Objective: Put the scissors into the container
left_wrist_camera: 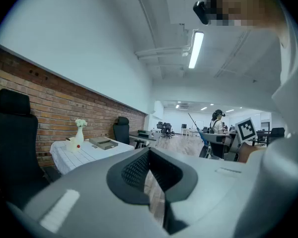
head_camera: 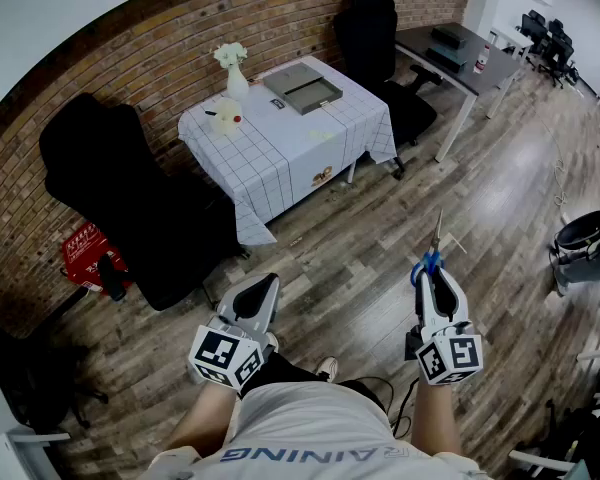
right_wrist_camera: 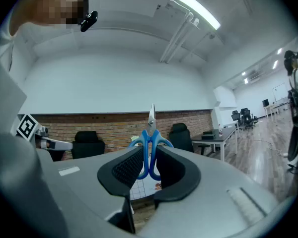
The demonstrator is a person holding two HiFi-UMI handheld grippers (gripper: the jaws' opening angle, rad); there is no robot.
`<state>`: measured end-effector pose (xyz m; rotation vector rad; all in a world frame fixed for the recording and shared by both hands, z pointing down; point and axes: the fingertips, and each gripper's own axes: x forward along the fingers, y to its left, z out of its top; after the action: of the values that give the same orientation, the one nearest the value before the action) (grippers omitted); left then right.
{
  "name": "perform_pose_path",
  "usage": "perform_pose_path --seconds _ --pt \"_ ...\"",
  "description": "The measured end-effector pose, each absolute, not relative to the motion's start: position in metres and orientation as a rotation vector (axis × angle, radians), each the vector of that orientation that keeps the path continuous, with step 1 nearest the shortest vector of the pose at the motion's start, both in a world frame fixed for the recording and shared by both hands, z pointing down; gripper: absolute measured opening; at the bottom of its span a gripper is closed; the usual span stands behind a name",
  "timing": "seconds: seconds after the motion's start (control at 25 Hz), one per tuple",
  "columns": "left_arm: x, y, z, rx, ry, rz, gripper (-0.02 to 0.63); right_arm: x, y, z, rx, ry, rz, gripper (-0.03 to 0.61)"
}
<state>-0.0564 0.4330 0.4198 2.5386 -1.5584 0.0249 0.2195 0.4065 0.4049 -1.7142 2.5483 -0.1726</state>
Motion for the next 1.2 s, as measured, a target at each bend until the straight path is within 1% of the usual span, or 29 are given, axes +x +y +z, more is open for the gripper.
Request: perform_pose_path --seconds 0.68,0.96,1.2 --pt "-0.072 0.424 0.42 2.451 -1.654 0.004 0.0 0.227 0.382 0.396 -1.698 2.522 -0.133 0.101" --pt "-0.056 0.408 0.416 2.465 -1.622 0.031 0.0 0.245 0.368 0.391 -1.651 2.481 -0.172 0.101" --pt "-0.042 0.364 0.412 2.496 -1.593 0.01 0.0 0.259 0.339 0.392 -1.68 2.481 -0.189 0.101"
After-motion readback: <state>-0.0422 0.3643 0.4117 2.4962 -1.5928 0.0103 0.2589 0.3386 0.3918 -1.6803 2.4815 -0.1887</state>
